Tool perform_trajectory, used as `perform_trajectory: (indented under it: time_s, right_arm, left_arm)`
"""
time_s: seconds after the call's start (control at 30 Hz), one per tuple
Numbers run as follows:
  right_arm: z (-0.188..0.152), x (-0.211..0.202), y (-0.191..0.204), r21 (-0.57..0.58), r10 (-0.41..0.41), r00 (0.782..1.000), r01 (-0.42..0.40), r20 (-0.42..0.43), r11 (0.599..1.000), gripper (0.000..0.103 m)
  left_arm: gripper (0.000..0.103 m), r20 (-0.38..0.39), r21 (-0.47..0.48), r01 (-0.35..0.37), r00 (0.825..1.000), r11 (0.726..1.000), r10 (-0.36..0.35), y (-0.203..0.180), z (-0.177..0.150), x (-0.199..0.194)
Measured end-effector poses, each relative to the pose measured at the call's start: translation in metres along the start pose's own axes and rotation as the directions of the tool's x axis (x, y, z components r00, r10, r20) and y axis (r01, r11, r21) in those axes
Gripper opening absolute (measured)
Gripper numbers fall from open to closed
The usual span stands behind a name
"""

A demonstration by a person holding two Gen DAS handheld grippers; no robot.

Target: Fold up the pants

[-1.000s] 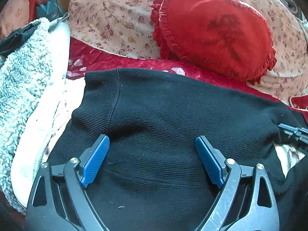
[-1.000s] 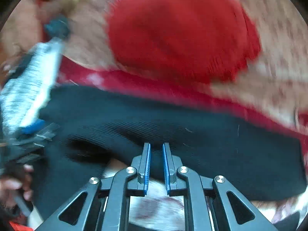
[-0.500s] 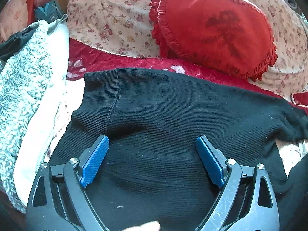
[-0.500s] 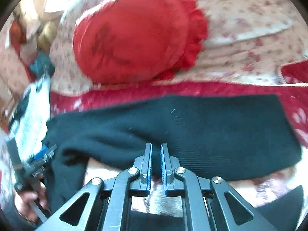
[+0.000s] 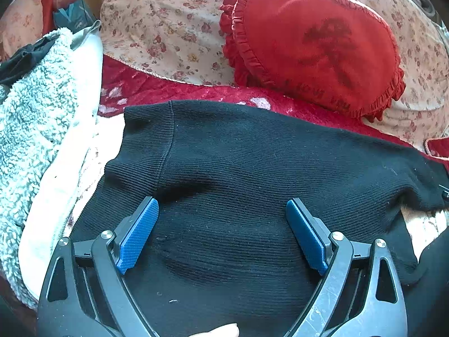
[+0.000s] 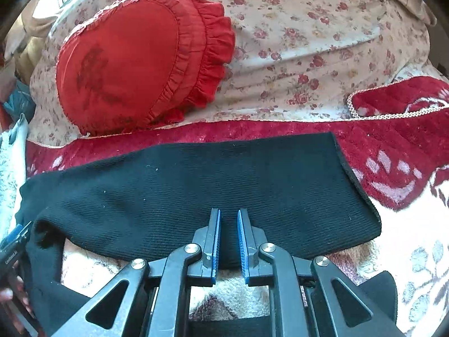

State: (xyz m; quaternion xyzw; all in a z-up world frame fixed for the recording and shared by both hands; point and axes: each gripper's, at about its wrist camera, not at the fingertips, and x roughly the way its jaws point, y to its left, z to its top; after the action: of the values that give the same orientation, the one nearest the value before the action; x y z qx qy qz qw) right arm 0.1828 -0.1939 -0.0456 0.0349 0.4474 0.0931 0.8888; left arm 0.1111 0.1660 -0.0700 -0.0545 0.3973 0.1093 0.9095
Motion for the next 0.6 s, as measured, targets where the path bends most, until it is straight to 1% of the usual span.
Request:
perform_trajectory:
  time_s: [0.1, 0.17, 0.23, 0.27, 0.3, 0.33, 0.4, 0.43, 0.47, 0.5, 0.53, 0.57, 0.6]
  right_arm:
    - [0.0, 0.001, -0.002, 0.006, 0.006, 1.0, -0.006, 0.004, 1.0, 0.011]
    - [0.0, 0.001, -0.002, 0.005, 0.004, 1.0, -0.004, 0.005, 1.0, 0.011]
    - [0.0, 0.001, 0.0, 0.0, 0.0, 1.0, 0.0, 0.007, 1.0, 0.011]
    - [0.0, 0.002, 0.0, 0.0, 0.0, 1.0, 0.0, 0.008, 1.0, 0.011]
    - [-0.001, 0.001, -0.001, 0.001, 0.001, 1.0, -0.002, 0.009, 1.0, 0.011]
    - [-0.001, 0.002, 0.0, 0.001, 0.001, 1.0, -0.001, 0.007, 1.0, 0.011]
    - [-0.001, 0.001, 0.001, -0.001, -0.001, 1.0, 0.001, 0.008, 1.0, 0.011]
    - [-0.001, 0.001, 0.001, -0.002, -0.002, 1.0, 0.002, 0.008, 1.0, 0.011]
    - [-0.001, 0.001, 0.001, -0.005, -0.006, 1.0, 0.006, 0.008, 1.0, 0.011]
    - [-0.001, 0.002, 0.002, -0.007, -0.01, 1.0, 0.01, 0.008, 1.0, 0.011]
    - [0.0, 0.002, 0.002, -0.011, -0.015, 1.0, 0.015, 0.009, 1.0, 0.011]
    - [0.0, 0.002, 0.003, -0.014, -0.019, 1.0, 0.019, 0.011, 1.0, 0.011]
    - [-0.001, 0.002, 0.003, -0.017, -0.022, 1.0, 0.023, 0.013, 1.0, 0.011]
  left_arm:
    - [0.093, -0.034, 0.0, 0.019, 0.999, 1.0, -0.019, 0.003, 0.004, 0.002]
    - [0.093, -0.065, 0.005, 0.051, 0.997, 0.999, -0.051, 0.007, 0.006, 0.003]
    - [0.093, -0.114, 0.041, 0.118, 0.987, 0.992, -0.113, 0.013, 0.012, 0.0]
    - [0.093, -0.136, 0.052, 0.164, 0.978, 0.985, -0.155, 0.018, 0.016, -0.004]
    - [0.092, -0.145, 0.061, 0.201, 0.971, 0.978, -0.19, 0.023, 0.021, -0.009]
    - [0.092, -0.135, 0.085, 0.226, 0.968, 0.97, -0.213, 0.029, 0.027, -0.017]
    - [0.092, -0.054, 0.185, 0.21, 0.978, 0.96, -0.204, 0.042, 0.039, -0.033]
    - [0.092, -0.018, 0.245, 0.199, 0.979, 0.949, -0.201, 0.049, 0.046, -0.038]
    - [0.092, 0.0, 0.312, 0.197, 0.978, 0.93, -0.207, 0.058, 0.053, -0.038]
    - [0.092, -0.012, 0.347, 0.212, 0.975, 0.914, -0.222, 0.067, 0.059, -0.033]
    - [0.092, -0.042, 0.369, 0.23, 0.972, 0.9, -0.232, 0.076, 0.064, -0.024]
    - [0.092, -0.067, 0.381, 0.227, 0.974, 0.896, -0.218, 0.089, 0.072, -0.011]
    - [0.092, -0.064, 0.38, 0.213, 0.977, 0.9, -0.204, 0.1, 0.077, -0.003]
